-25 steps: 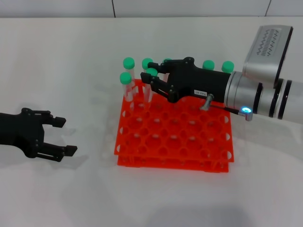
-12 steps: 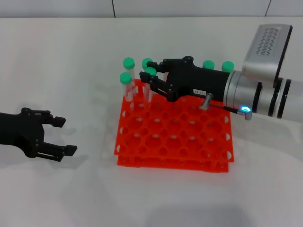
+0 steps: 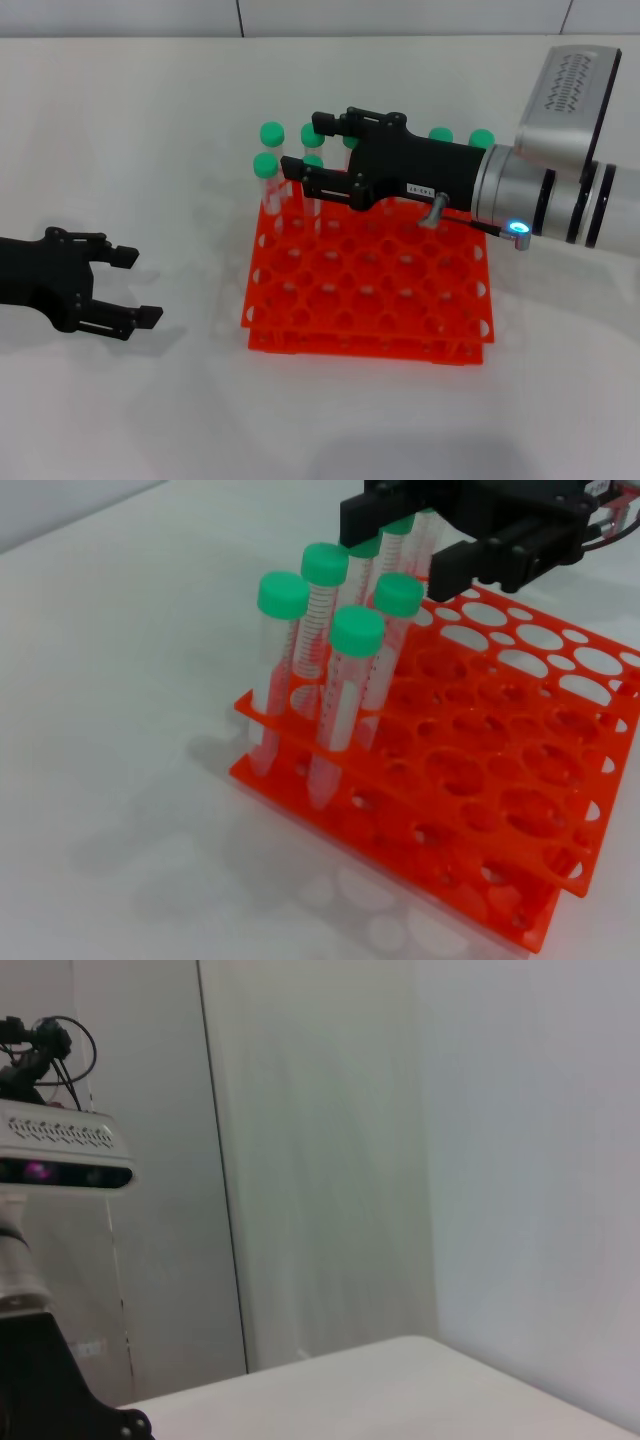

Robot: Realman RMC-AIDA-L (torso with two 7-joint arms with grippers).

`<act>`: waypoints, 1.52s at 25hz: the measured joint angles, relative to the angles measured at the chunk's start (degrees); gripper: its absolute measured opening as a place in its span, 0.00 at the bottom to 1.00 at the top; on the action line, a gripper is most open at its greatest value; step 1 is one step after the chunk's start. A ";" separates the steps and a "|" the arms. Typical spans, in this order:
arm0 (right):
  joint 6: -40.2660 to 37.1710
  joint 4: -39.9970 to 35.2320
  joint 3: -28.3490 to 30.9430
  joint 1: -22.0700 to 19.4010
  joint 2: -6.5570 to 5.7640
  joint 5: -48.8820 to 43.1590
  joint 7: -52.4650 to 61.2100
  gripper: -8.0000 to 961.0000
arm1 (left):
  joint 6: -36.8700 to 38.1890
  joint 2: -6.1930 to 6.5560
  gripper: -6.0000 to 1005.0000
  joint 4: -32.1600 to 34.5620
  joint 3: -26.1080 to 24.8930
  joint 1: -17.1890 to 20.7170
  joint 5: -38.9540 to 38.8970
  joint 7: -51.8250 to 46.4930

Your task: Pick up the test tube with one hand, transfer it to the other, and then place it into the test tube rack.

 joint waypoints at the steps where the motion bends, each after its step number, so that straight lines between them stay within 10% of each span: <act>1: -0.20 -0.52 0.04 -0.43 -0.04 0.00 -0.14 0.68 | 0.03 0.01 0.88 0.00 -0.08 0.00 -0.01 0.04; 14: -5.92 -8.40 6.74 -10.20 -3.04 -2.53 0.70 0.72 | 0.19 0.42 0.88 -1.56 -3.59 0.91 -5.92 1.67; 22: -14.87 -11.20 23.90 -14.59 -6.47 -25.97 15.78 0.72 | 0.18 -0.64 0.88 -2.78 -5.06 1.92 -13.89 1.07; 29: -30.64 -12.02 43.14 -15.23 -6.79 -47.50 21.36 0.71 | 0.43 -1.33 0.88 -5.50 -4.98 3.62 -22.47 1.00; 38: -34.49 -14.59 46.74 -15.08 -6.85 -53.79 22.53 0.71 | 1.34 -2.77 0.88 -8.21 -4.71 4.27 -25.37 0.98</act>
